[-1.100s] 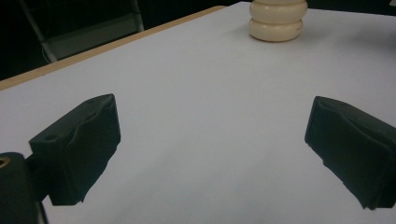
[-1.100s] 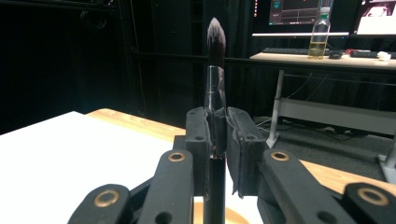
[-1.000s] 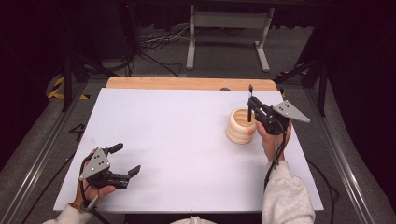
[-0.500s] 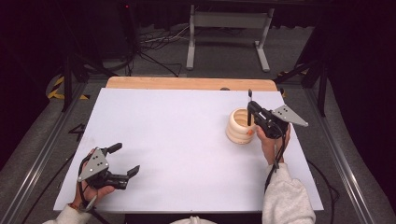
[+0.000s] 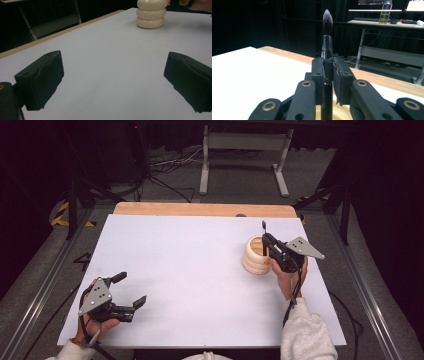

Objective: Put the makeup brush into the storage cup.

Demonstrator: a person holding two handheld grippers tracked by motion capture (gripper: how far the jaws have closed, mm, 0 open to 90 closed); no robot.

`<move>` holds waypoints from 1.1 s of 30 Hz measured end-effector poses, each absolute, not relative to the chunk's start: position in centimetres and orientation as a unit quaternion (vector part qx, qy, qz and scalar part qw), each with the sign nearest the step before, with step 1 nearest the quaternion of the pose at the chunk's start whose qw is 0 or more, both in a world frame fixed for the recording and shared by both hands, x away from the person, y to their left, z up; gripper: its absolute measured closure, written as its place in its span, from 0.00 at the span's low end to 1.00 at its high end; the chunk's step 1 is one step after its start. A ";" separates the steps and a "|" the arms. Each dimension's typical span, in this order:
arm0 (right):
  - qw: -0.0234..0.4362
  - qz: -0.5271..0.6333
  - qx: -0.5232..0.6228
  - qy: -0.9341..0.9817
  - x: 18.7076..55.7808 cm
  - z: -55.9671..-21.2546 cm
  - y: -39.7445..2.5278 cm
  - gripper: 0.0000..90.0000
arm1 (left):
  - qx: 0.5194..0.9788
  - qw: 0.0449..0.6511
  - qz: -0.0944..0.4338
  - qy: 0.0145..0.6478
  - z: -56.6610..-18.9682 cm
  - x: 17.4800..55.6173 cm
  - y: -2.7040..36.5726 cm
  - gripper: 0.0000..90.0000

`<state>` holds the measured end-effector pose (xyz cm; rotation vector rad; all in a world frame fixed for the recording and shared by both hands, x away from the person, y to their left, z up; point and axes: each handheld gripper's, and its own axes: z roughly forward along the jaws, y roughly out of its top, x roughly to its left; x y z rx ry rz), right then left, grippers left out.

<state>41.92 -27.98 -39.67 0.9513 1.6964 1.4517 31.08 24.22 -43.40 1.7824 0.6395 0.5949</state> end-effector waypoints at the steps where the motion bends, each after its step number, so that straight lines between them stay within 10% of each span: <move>1: 0.350 0.559 0.368 0.655 41.9 -39.7 -28.0 0.89 | 0.752 0.547 0.251 0.270 -43.4 31.1 24.2 0.04; 33: 0.357 0.541 0.372 0.664 42.1 -40.1 -28.1 0.89 | 0.757 0.542 0.248 0.268 -43.5 31.1 24.1 0.04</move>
